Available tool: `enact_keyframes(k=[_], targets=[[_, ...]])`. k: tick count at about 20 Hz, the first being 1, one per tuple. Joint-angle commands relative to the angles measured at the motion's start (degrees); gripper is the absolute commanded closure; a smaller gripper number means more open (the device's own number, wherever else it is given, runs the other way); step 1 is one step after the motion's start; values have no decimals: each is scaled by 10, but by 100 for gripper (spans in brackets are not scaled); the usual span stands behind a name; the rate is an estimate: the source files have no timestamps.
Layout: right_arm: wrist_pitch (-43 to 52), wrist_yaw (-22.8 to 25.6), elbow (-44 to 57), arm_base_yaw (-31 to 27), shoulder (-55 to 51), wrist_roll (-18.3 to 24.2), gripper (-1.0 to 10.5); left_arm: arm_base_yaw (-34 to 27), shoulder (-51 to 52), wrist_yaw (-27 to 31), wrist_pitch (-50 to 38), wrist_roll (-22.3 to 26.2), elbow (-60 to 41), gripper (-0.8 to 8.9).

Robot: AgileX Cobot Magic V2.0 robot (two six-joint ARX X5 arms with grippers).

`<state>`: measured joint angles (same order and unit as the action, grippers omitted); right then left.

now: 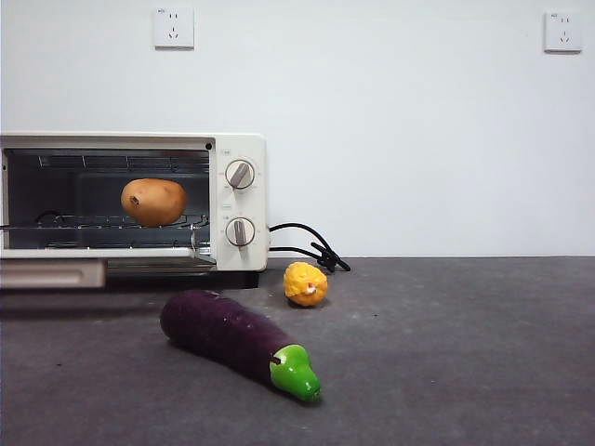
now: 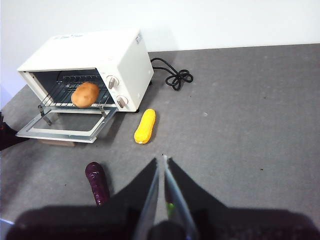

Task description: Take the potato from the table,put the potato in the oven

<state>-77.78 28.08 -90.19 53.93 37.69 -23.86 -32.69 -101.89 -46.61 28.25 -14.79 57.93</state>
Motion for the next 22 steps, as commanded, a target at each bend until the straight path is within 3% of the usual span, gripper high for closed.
enact_keyframes(k=[1,5,16,22], targets=[[-14,0,5,0,0,-6,918,7,-1,-48,5,-5,14,822],[-14,0,5,0,0,-6,918,7,9,-77,8,-21,38,822],[-14,0,5,0,0,-6,918,25,40,-77,5,-81,157,822],[-14,2,5,0,0,-6,918,66,40,-23,-21,-93,200,822]])
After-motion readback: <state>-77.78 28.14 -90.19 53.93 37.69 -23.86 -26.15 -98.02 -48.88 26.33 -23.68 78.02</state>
